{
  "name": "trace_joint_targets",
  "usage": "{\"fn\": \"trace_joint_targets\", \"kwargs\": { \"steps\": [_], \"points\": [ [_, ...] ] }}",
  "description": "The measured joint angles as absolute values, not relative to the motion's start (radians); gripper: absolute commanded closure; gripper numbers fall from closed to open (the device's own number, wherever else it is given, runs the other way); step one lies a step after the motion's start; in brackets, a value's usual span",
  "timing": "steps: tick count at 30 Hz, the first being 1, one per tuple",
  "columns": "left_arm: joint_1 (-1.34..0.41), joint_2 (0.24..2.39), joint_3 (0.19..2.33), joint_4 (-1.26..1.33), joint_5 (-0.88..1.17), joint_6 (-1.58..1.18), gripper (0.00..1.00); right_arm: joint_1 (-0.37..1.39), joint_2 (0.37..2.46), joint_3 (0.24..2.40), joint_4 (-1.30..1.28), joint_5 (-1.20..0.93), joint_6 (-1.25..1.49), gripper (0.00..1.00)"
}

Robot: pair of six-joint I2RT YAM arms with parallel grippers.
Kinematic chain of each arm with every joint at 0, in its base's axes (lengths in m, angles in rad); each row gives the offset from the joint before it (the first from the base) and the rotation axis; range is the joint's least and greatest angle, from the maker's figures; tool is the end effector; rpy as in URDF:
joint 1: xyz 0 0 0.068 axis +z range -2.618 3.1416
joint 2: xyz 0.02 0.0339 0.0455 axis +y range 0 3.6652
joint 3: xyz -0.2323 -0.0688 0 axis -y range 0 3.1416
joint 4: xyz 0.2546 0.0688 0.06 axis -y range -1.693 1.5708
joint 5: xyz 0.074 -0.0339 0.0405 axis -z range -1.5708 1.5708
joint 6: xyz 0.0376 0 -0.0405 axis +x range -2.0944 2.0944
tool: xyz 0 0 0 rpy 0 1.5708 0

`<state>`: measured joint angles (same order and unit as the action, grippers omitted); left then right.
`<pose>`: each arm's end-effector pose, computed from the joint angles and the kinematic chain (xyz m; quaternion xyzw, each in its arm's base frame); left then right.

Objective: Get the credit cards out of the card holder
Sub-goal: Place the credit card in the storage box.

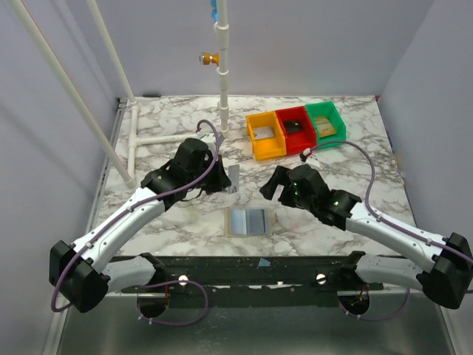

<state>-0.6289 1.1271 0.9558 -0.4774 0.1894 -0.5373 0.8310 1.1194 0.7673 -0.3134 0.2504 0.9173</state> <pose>0.2140 -0.1644 0.2720 0.0828 0.8887 -0.3146 0.3231 0.1857 0.1896 0.2229 0.0931 0.8891 0.2608 0.3646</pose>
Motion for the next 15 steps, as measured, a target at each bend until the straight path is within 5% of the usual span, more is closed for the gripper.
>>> {"fn": "trace_joint_targets", "kwargs": {
  "steps": [15],
  "points": [
    [-0.689,1.410,1.442,-0.627,0.002,-0.309,1.00,0.829,0.896,0.783,-0.587,0.465,0.943,0.00]
  ]
}}
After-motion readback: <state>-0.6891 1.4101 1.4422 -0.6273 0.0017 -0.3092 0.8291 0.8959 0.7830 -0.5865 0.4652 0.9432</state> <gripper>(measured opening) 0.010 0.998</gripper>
